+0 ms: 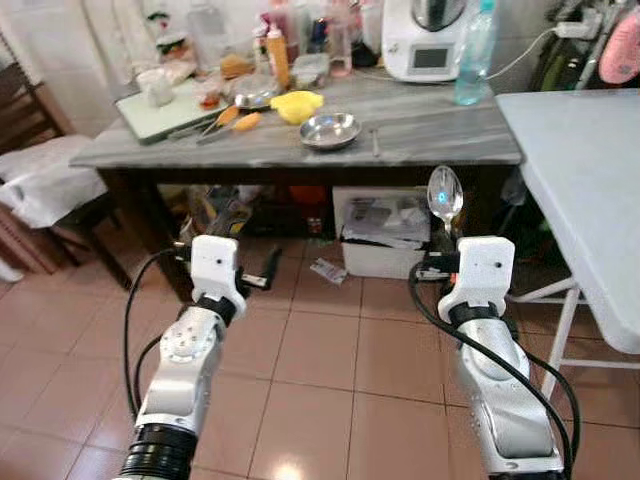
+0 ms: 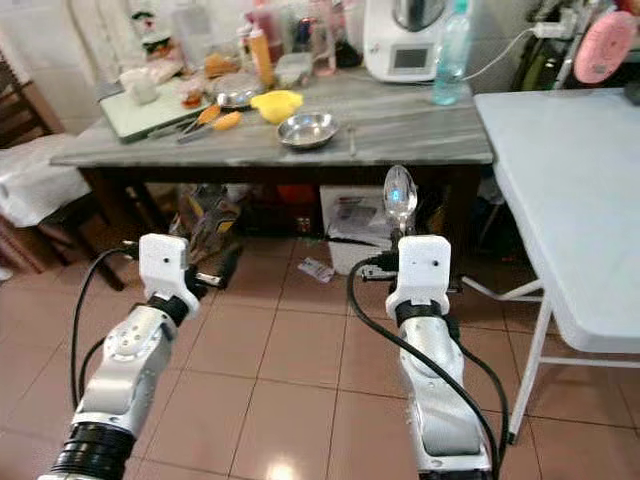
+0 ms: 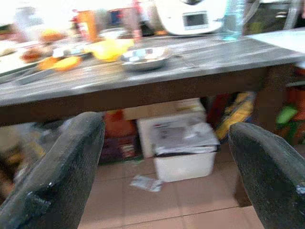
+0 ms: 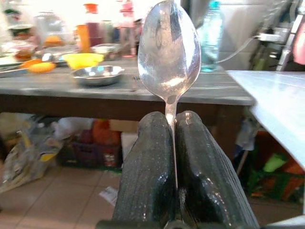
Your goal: Setting the table
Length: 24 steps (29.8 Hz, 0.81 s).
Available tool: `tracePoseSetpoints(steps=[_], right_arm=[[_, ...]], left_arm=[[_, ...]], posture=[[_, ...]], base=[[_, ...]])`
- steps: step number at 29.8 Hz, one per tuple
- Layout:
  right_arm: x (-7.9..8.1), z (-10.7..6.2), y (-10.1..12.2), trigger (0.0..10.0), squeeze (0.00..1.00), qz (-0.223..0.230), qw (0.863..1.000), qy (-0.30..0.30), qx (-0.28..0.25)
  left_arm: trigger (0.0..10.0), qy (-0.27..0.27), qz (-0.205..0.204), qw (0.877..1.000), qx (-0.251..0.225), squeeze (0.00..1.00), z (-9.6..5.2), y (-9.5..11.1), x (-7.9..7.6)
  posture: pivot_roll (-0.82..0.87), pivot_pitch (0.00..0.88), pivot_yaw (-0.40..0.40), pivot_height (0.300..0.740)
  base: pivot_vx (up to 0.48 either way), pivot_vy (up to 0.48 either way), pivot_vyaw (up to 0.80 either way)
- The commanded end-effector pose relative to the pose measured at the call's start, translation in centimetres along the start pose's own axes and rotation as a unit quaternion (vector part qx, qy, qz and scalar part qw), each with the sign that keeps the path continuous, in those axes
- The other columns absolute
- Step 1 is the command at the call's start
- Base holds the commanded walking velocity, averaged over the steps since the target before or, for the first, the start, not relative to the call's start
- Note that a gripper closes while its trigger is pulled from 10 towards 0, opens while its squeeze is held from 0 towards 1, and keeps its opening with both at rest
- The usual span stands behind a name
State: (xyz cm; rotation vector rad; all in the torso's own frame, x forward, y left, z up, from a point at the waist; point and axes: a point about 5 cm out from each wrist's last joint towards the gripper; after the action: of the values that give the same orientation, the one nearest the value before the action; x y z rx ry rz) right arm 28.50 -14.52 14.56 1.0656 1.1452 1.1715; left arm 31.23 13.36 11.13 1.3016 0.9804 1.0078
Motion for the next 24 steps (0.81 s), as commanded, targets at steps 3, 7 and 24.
tracePoseSetpoints(steps=[3,7,24], right_arm=[[-0.48,0.10,0.21,10.0,0.00,0.002,1.000,-0.012,-0.001],[-0.48,0.10,0.21,10.0,0.00,0.002,1.000,-0.012,-0.001],[-0.48,0.10,0.21,10.0,0.00,0.002,1.000,-0.012,-0.001]], left_arm=[[10.0,-0.010,0.002,1.000,-0.008,0.00,0.23,0.53,-0.24],[10.0,-0.010,0.002,1.000,-0.008,0.00,0.23,0.53,-0.24],[10.0,-0.010,0.002,1.000,-0.008,0.00,0.23,0.53,-0.24]], posture=[[-0.13,0.000,0.097,0.740],[-0.13,0.000,0.097,0.740],[-0.13,0.000,0.097,0.740]], base=[[0.382,0.000,-0.80],[0.382,0.000,-0.80],[0.382,0.000,-0.80]])
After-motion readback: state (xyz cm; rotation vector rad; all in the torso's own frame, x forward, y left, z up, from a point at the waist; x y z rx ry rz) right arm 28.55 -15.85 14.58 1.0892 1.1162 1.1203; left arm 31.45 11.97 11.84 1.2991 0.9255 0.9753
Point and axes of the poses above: a point about 5 cm out from each wrist's last joint towards the gripper, its own z axis pointing out of the wrist towards the gripper, its own y axis along the axis of the wrist's last joint, x = y × z
